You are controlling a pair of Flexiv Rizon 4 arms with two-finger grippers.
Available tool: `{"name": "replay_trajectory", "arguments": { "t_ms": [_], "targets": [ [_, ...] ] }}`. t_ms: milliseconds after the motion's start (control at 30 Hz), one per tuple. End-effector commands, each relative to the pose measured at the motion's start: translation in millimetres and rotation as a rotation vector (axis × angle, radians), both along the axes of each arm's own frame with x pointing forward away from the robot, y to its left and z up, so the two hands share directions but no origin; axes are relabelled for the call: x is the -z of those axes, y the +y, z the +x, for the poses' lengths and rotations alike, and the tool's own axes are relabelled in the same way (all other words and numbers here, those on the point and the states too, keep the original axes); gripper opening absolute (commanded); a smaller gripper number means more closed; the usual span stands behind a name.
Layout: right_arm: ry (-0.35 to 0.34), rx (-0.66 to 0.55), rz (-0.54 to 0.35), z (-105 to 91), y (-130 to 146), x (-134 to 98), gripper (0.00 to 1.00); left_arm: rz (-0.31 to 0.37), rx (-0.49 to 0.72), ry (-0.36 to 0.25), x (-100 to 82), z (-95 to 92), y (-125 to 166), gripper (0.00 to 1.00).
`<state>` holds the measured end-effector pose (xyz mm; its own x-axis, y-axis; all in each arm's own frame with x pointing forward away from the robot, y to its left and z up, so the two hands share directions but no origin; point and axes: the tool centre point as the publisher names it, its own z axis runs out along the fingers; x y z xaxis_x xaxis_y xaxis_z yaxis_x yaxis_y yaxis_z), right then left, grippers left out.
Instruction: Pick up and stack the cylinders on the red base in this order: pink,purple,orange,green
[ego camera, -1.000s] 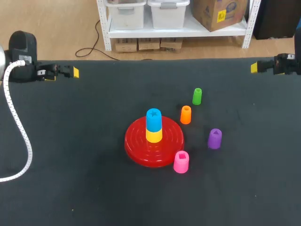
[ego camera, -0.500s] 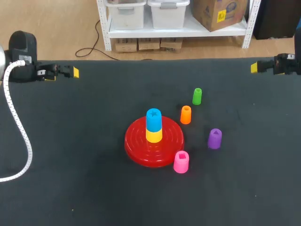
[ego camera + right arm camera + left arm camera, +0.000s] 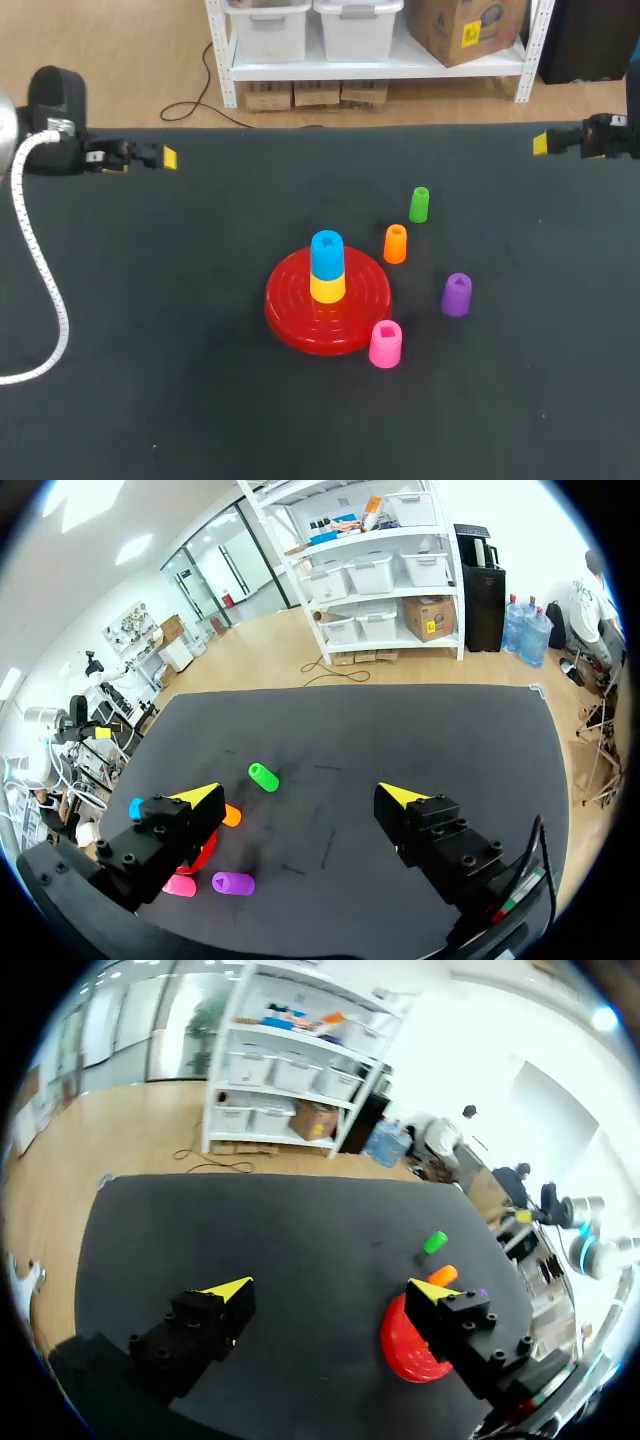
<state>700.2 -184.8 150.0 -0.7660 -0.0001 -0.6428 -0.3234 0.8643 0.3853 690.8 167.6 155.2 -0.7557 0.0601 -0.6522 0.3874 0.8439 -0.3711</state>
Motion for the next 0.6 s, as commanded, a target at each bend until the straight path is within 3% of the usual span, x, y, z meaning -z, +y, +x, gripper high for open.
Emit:
{"name": "replay_trajectory", "arguments": {
  "t_ms": [33,267,467,600],
  "targets": [
    [0.000,-0.001,0.001,0.0,-1,0,1.00,-0.132,0.224,-0.122,-19.5,-22.8,-3,1.00],
    [0.000,-0.001,0.001,0.0,-1,0,1.00,-0.264,0.422,-0.262,-32.7,-60.1,-11,1.00],
    [0.000,-0.001,0.001,0.0,-1,0,1.00,-0.236,0.493,-0.317,-36.2,-72.6,-15,1.00],
    [0.000,-0.001,0.001,0.0,-1,0,1.00,-0.253,0.521,-0.403,-46.2,-70.3,-14,1.00]
  ]
}}
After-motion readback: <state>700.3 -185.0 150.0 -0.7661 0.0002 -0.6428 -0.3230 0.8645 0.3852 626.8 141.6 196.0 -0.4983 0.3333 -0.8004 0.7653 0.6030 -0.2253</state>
